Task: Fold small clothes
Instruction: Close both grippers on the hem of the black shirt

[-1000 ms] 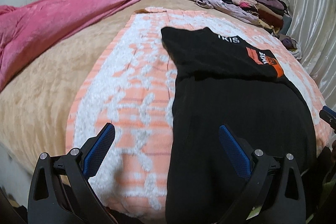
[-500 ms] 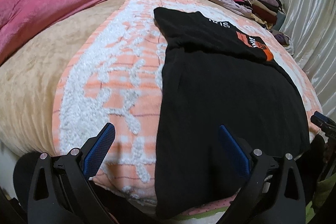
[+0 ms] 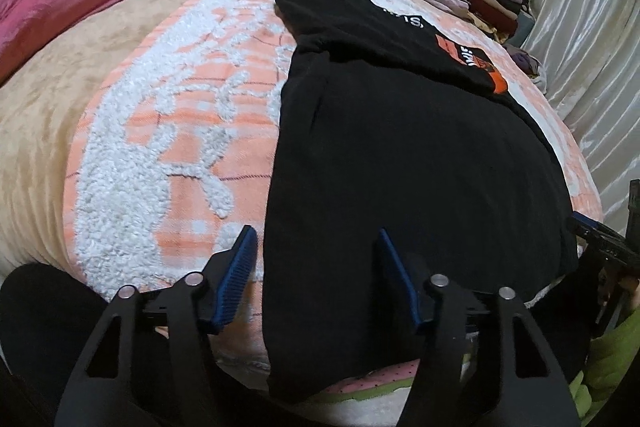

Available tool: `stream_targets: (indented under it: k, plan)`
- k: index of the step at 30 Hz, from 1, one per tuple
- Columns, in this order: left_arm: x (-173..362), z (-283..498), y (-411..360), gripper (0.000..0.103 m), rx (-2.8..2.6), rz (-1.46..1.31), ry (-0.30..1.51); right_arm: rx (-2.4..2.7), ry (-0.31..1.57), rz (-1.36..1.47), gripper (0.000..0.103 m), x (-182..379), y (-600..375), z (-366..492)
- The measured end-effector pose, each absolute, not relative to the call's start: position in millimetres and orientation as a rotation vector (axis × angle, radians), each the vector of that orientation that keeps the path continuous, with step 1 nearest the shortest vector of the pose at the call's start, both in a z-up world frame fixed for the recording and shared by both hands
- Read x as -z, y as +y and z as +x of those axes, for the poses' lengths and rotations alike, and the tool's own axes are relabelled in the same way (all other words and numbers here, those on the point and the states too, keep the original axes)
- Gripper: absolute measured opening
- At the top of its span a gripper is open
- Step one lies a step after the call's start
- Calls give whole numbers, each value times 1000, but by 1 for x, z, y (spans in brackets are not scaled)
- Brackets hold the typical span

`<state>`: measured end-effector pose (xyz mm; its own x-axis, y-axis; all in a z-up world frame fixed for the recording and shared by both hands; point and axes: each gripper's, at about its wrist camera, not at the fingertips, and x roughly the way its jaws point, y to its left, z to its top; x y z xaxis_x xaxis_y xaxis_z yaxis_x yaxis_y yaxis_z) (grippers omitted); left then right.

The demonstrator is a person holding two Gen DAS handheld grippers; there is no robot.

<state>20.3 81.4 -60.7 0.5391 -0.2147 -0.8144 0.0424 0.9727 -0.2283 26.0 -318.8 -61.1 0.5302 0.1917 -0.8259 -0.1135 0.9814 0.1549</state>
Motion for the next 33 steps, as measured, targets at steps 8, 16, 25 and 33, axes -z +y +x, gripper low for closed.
stream_targets:
  k: [8, 16, 25, 33]
  plan:
    - [63, 17, 78, 59, 155, -183, 1005, -213, 975, 64, 5, 56, -319, 20]
    - [71, 9, 75, 57, 152, -173, 1026, -209, 1014, 135, 13, 62, -335, 18]
    - [69, 13, 68, 38, 143, -153, 1022, -247, 1028, 193, 10, 68, -341, 21]
    - [72, 15, 77, 37, 169, -209, 1035, -281, 1014, 226, 13, 65, -342, 19]
